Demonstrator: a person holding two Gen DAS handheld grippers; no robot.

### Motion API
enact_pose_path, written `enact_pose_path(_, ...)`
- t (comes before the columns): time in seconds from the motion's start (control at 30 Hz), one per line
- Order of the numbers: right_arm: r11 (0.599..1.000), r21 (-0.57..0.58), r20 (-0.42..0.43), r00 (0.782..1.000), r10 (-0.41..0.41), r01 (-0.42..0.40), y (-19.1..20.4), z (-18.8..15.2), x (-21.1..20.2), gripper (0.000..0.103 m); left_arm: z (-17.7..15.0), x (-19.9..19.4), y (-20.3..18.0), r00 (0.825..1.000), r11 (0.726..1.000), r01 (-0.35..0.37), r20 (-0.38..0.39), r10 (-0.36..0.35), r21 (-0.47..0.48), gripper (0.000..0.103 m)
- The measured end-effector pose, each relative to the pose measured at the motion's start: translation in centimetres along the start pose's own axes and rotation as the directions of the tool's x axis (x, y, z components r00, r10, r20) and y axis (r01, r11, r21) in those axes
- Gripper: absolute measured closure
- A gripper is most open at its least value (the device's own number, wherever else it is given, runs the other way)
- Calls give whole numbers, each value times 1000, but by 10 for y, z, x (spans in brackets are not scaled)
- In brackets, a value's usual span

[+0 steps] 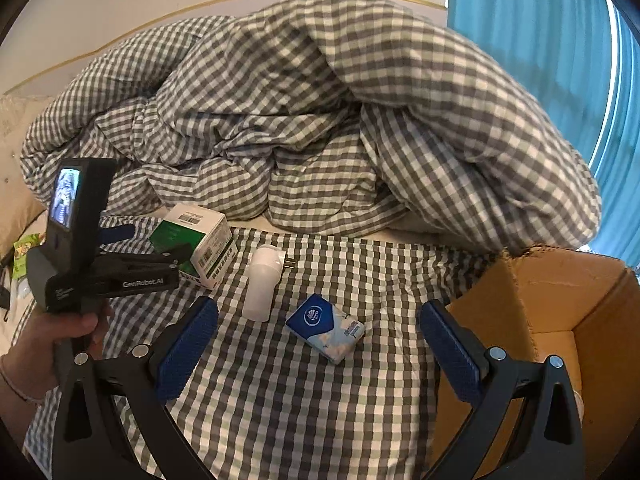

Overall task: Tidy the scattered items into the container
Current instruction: 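Grasp the green-and-white medicine box with the left tool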

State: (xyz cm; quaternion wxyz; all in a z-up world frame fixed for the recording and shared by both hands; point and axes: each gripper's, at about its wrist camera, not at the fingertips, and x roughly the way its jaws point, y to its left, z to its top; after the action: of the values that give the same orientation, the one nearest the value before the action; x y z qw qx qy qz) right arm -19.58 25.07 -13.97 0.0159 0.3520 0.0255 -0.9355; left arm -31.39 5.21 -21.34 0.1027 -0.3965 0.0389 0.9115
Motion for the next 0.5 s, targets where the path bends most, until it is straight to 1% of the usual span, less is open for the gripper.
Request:
enact_pose_path(0.2,1000,-2,-13,1000,6,-6,6,-2,16,2,5,21,5,1000,1000,10,-12,-10,-8,0)
enact_pose_path(0.3,1000,2,-22,1000,19,-18,8,-3,22,2,6,31,4,999,1000,24,-31,-25,-10,0)
enact_pose_path(0.47,1000,-20,-25,1000,11,-12,12,-5,28,2,2,44,0,1000,1000,1,-28,-1,3,0)
enact_pose_path(0.5,1000,-20,-23,1000,11,-12,12,-5,29,2,1,48,-1,999,1000,-3,-37,3,7,0)
